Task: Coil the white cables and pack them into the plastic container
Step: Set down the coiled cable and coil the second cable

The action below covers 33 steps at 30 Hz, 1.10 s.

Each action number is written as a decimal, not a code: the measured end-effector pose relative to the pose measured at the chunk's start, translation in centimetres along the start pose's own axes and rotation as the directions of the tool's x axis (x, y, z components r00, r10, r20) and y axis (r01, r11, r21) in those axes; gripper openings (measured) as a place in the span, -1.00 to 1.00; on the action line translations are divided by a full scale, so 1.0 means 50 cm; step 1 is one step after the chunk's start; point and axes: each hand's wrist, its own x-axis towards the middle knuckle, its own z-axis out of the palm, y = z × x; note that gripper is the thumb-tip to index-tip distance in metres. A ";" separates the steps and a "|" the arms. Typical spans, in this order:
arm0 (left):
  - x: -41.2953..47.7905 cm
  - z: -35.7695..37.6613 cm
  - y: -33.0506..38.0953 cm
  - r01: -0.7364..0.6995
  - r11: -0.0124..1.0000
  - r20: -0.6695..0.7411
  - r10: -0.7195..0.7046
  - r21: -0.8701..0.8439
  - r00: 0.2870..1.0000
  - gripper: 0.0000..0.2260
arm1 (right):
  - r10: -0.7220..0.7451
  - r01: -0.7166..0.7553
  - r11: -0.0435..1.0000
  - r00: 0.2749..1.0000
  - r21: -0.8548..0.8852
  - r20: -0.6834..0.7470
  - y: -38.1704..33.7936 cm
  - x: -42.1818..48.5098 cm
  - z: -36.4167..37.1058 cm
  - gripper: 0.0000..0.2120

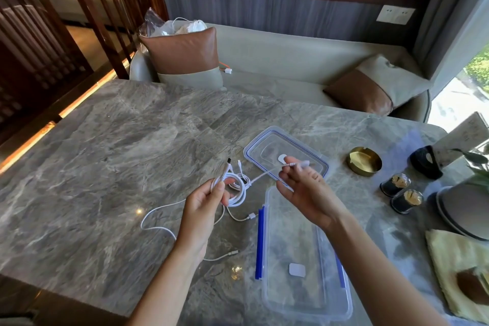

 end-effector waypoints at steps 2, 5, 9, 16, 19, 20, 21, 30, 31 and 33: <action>-0.002 0.006 0.001 -0.004 1.000 0.006 0.004 -0.018 1.000 -0.67 | -0.061 0.062 0.995 0.998 -0.078 0.024 -0.007 0.001 0.022 -0.80; -0.004 0.009 0.004 -0.008 1.000 0.009 0.008 -0.029 1.000 -0.66 | -0.041 0.058 0.992 0.989 -0.111 0.144 -0.013 -0.005 0.053 -0.80; -0.002 0.003 0.004 -0.007 1.000 -0.015 0.006 -0.028 1.000 -0.67 | 0.005 0.073 0.927 0.978 -0.369 0.207 -0.012 -0.012 0.077 -0.81; -0.007 0.004 -0.012 -0.043 0.995 -0.028 0.046 0.094 0.999 -0.65 | 0.070 0.093 0.699 0.978 -0.710 0.197 0.004 -0.024 0.096 -0.86; -0.013 0.013 -0.008 -0.099 0.984 0.000 0.100 0.151 0.995 -0.69 | 0.065 0.101 0.608 0.982 -0.787 0.176 0.013 -0.027 0.105 -0.84; -0.015 0.014 -0.006 -0.117 0.979 0.010 0.117 0.165 0.993 -0.72 | 0.043 0.103 0.576 0.987 -0.811 0.156 0.017 -0.028 0.110 -0.83; -0.015 0.014 -0.003 -0.129 0.975 0.023 0.127 0.182 0.992 -0.75 | -0.003 0.102 0.531 0.993 -0.841 0.118 0.022 -0.029 0.114 -0.81; -0.031 0.034 0.002 -0.152 0.952 0.232 0.090 0.266 0.969 -0.81 | -0.161 0.076 0.109 0.985 -0.991 0.058 0.058 -0.002 0.117 -0.87; -0.031 0.033 0.002 -0.142 0.956 0.231 0.082 0.256 0.970 -0.77 | -0.094 0.063 0.103 0.994 -0.993 0.054 0.057 0.001 0.114 -0.94; -0.032 0.030 0.003 -0.120 0.967 0.237 0.065 0.226 0.969 -0.74 | 0.051 0.045 0.275 0.997 -0.960 0.061 0.053 0.003 0.107 -0.86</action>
